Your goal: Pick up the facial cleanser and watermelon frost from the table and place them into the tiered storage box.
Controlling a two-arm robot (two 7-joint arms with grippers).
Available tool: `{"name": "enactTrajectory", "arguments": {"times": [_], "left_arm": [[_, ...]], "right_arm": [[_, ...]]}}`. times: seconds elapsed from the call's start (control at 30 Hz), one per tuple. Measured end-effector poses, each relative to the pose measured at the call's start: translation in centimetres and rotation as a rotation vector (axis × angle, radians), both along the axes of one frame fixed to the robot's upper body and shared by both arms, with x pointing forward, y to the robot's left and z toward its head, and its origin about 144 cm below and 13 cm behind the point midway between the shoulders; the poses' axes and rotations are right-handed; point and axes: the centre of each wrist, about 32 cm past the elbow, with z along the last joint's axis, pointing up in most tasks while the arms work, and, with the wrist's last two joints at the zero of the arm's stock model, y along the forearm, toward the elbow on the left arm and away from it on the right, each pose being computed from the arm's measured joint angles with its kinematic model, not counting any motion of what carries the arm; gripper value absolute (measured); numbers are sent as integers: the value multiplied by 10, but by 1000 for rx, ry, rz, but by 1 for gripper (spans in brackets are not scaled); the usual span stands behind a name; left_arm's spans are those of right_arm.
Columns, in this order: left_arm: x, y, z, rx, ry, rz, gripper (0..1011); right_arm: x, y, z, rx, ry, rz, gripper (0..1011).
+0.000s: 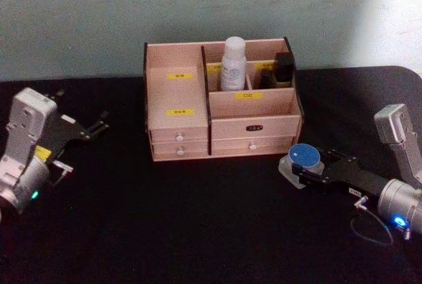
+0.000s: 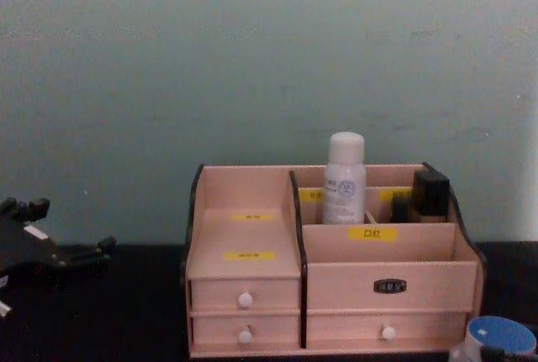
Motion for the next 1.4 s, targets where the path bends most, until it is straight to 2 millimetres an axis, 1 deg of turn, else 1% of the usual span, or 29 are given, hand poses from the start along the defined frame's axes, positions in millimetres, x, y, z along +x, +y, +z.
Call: {"name": "enactTrajectory", "arguments": {"times": [0.33, 0.8, 1.2, 1.4], "left_arm": [[0, 0, 0, 0, 0, 0, 1001], [0, 0, 0, 0, 0, 0, 1001], [0, 0, 0, 0, 0, 0, 1001], [0, 0, 0, 0, 0, 0, 1001]], "right_arm": [[-1, -1, 1, -4, -9, 18, 715], [-3, -2, 12, 34, -40, 83, 715], [10, 6, 28, 47, -95, 141, 715], [19, 14, 36, 51, -127, 178, 715]]}}
